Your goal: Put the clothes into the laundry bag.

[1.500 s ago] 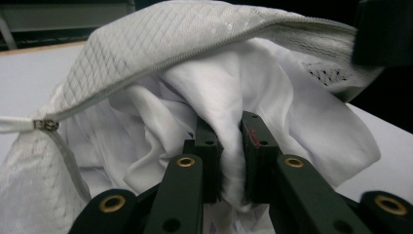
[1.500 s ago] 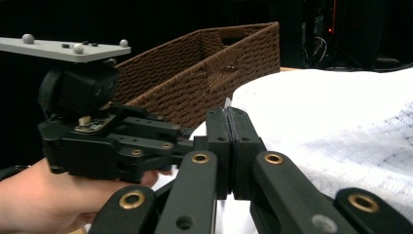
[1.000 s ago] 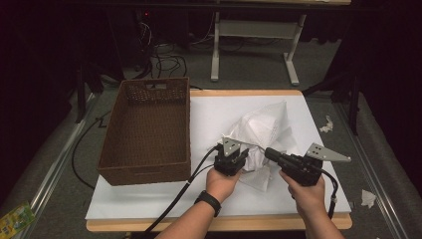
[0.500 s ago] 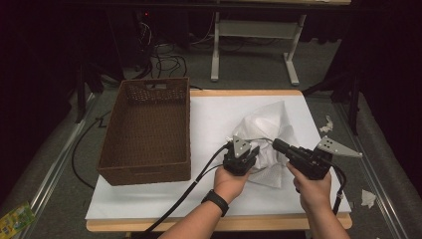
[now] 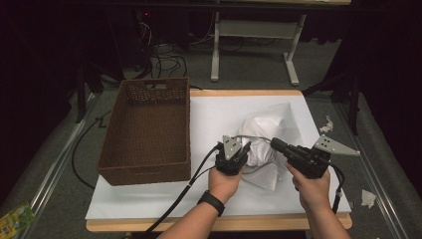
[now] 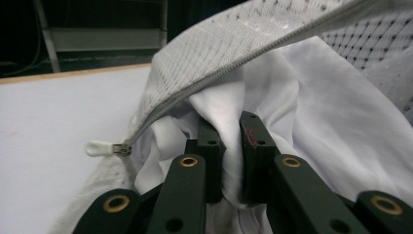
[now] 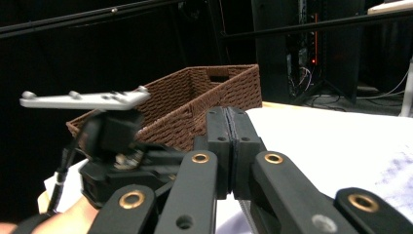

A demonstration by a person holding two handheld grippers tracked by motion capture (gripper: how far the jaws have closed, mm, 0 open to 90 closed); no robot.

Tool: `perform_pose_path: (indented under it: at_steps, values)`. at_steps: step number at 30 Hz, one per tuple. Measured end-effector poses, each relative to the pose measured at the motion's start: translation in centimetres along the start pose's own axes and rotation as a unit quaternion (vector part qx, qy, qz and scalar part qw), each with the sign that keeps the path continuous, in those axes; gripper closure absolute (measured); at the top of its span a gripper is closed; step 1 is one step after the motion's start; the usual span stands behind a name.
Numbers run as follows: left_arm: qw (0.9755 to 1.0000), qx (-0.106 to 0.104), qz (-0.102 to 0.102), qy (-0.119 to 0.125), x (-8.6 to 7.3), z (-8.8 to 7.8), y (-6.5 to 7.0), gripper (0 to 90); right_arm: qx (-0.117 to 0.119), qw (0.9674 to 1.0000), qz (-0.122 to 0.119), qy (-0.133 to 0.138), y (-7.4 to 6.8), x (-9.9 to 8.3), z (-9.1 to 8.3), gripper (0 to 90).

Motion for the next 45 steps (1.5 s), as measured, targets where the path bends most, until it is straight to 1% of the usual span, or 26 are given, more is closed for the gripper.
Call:
perform_pose_path:
  at_steps: [1, 2, 4, 5, 7, 10, 11, 12, 14, 15, 17, 21, 25, 28, 30, 32, 34, 36, 37, 39, 40, 41, 43, 44, 45]
  values:
    - [1.0, 0.003, 0.001, 0.009, 0.4, -0.7, -0.3, 81.3, -0.001, 1.0, -0.001, -0.001, 0.0, -0.1, 0.1, 90.0]
    - [0.9999, 0.004, -0.001, 0.015, 0.6, -1.2, -0.3, 81.3, 0.001, 1.0, -0.001, -0.004, 0.0, -0.3, 0.2, 90.0]
    - [0.9997, 0.006, 0.001, 0.026, 1.2, -2.2, -0.3, 81.3, 0.004, 1.0, 0.0, -0.004, -0.3, -0.3, 0.3, 90.0]
    - [0.9997, 0.007, 0.006, 0.025, 1.2, -2.4, -0.2, 81.2, 0.005, 1.0, -0.001, -0.004, -0.5, -0.4, 0.4, 90.0]
    - [0.9996, 0.01, 0.018, 0.022, 1.0, -2.2, 0.0, 81.0, 0.012, 0.9999, 0.001, -0.007, -0.9, -0.6, 0.8, 90.0]
    - [0.9998, 0.008, 0.015, 0.007, -0.1, -0.9, 0.4, 80.7, 0.025, 0.9995, 0.001, -0.02, -1.5, -1.0, 1.4, 90.0]
    - [1.0, 0.003, 0.007, 0.0, -0.5, -0.3, 0.6, 80.7, 0.029, 0.9994, -0.002, -0.02, -1.7, -1.1, 1.5, 90.0]
    - [1.0, 0.003, 0.001, -0.007, -1.0, 0.4, 0.5, 80.6, 0.032, 0.9993, 0.0, -0.019, -1.9, -1.1, 1.5, 90.0]
    - [0.9997, 0.01, -0.007, -0.022, -1.9, 1.7, 0.2, 80.6, 0.038, 0.9991, 0.008, -0.016, -2.2, -1.1, 1.5, 90.0]
    - [0.9994, 0.015, -0.007, -0.029, -2.5, 2.4, 0.0, 80.6, 0.038, 0.9991, 0.009, -0.016, -2.2, -1.1, 1.5, 90.0]
    - [0.999, 0.02, -0.005, -0.04, -3.1, 3.1, -0.2, 80.6, 0.036, 0.9992, 0.007, -0.017, -2.0, -1.2, 1.3, 90.0]
    - [0.9984, 0.031, 0.004, -0.046, -3.9, 4.2, -0.5, 80.4, 0.032, 0.9992, 0.022, -0.01, -1.2, -1.2, 0.6, 90.0]
    - [0.9978, 0.044, 0.0, -0.049, -4.1, 5.0, -1.0, 80.3, 0.028, 0.9993, 0.023, 0.01, -1.2, 0.1, -0.6, 90.0]
    - [0.9974, 0.057, -0.008, -0.043, -3.8, 5.1, -1.1, 80.3, 0.025, 0.9994, 0.02, 0.015, -1.2, 0.7, -1.0, 90.0]
    - [0.9971, 0.07, -0.007, -0.027, -3.2, 4.9, -1.3, 80.6, 0.028, 0.9992, 0.02, 0.018, -1.3, 0.8, -1.1, 90.0]
    - [0.9967, 0.081, -0.012, -0.003, -2.4, 4.5, -1.5, 80.8, 0.03, 0.9992, 0.017, 0.022, -1.4, 1.0, -1.2, 90.0]
    - [0.9961, 0.085, -0.017, 0.014, -1.6, 4.2, -1.5, 80.9, 0.034, 0.9989, 0.013, 0.029, -1.7, 1.4, -1.3, 90.0]
    - [0.9958, 0.087, -0.02, 0.024, -1.2, 4.1, -1.3, 80.9, 0.037, 0.9988, 0.001, 0.032, -1.9, 1.7, -1.2, 90.0]
    - [0.996, 0.083, -0.021, 0.024, -1.3, 4.2, -1.1, 81.0, 0.036, 0.9989, 0.001, 0.03, -2.0, 1.6, -1.1, 90.0]
    - [0.9973, 0.067, -0.027, 0.014, -1.7, 4.6, -0.3, 80.9, 0.035, 0.9992, 0.003, 0.02, -1.8, 1.1, -0.5, 90.0]
    - [0.998, 0.056, -0.028, 0.012, -1.9, 4.7, 0.2, 80.9, 0.032, 0.9994, 0.008, 0.011, -1.5, 0.5, -0.2, 90.0]
    - [0.9987, 0.042, -0.026, 0.014, -2.1, 4.8, 0.8, 80.9, 0.03, 0.9994, 0.015, 0.005, -1.1, 0.0, 0.2, 90.0]
    - [0.9996, 0.025, -0.012, 0.008, -2.5, 5.1, 1.8, 80.8, 0.034, 0.999, 0.029, -0.003, -0.7, -0.9, 0.6, 90.0]
    - [0.9998, 0.018, -0.011, 0.002, -2.7, 5.3, 2.0, 80.8, 0.034, 0.9989, 0.031, -0.007, -0.6, -1.3, 0.8, 90.0]
    - [0.9998, 0.018, -0.008, -0.005, -2.9, 5.5, 2.1, 80.7, 0.032, 0.999, 0.031, -0.009, -0.6, -1.4, 0.8, 90.0]
Point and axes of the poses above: each handheld gripper's, and its own axes: z roughly forward along the jaws, x roughly out of its top, y roughly to its right, the point moved 9 cm from there along z, roughly forward along the jaws, and after that the axes turned 2 degrees about x, right-handed, at the moved point
